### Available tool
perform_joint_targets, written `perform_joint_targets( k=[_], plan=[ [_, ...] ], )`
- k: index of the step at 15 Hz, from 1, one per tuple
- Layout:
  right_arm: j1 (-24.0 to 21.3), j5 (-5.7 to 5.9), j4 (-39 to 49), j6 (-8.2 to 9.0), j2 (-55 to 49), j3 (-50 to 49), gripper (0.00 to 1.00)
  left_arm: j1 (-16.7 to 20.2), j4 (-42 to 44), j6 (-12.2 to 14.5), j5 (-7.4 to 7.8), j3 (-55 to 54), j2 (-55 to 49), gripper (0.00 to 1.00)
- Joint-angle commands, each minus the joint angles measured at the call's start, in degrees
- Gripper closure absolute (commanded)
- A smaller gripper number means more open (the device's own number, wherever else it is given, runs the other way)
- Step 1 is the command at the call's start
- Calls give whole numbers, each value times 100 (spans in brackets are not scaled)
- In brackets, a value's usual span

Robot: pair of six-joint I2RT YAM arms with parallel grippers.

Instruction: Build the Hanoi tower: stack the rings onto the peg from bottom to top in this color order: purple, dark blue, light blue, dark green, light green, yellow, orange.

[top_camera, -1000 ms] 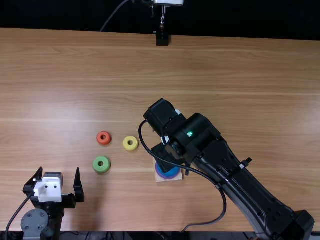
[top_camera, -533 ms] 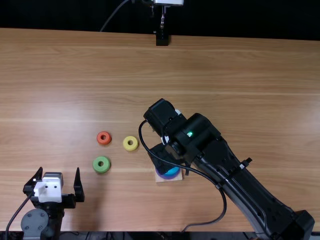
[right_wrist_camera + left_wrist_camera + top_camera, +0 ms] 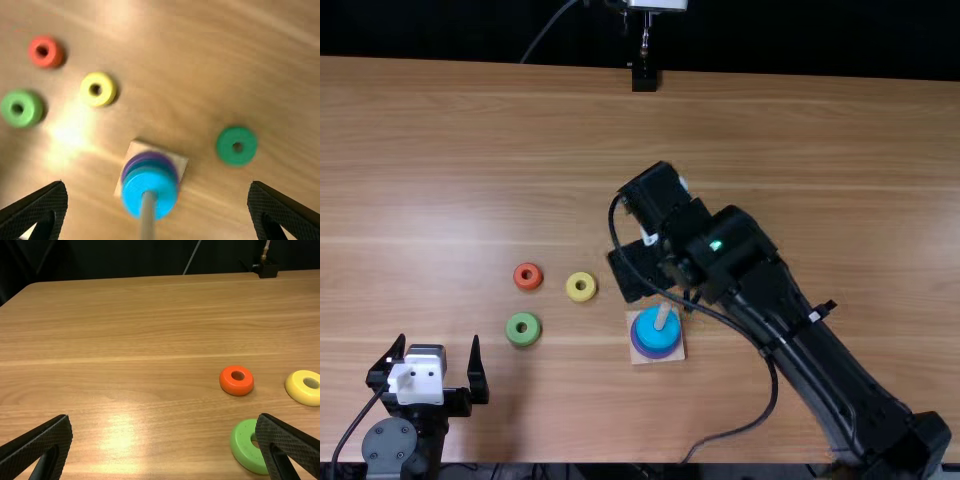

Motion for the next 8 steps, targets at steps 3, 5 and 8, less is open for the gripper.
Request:
perform_joint_targets(
  k=[3,5,8],
  plan=[
    [-602,2,63,730,466,243,0,48,-379,13,-21,-611,-62,0],
    [-883,13,127,1922,660,199,0,48,-379,13,-21,-611,-62,0],
    [-927,13,116,2006,932,137,0,48,-379,13,-21,-611,-62,0]
  ],
)
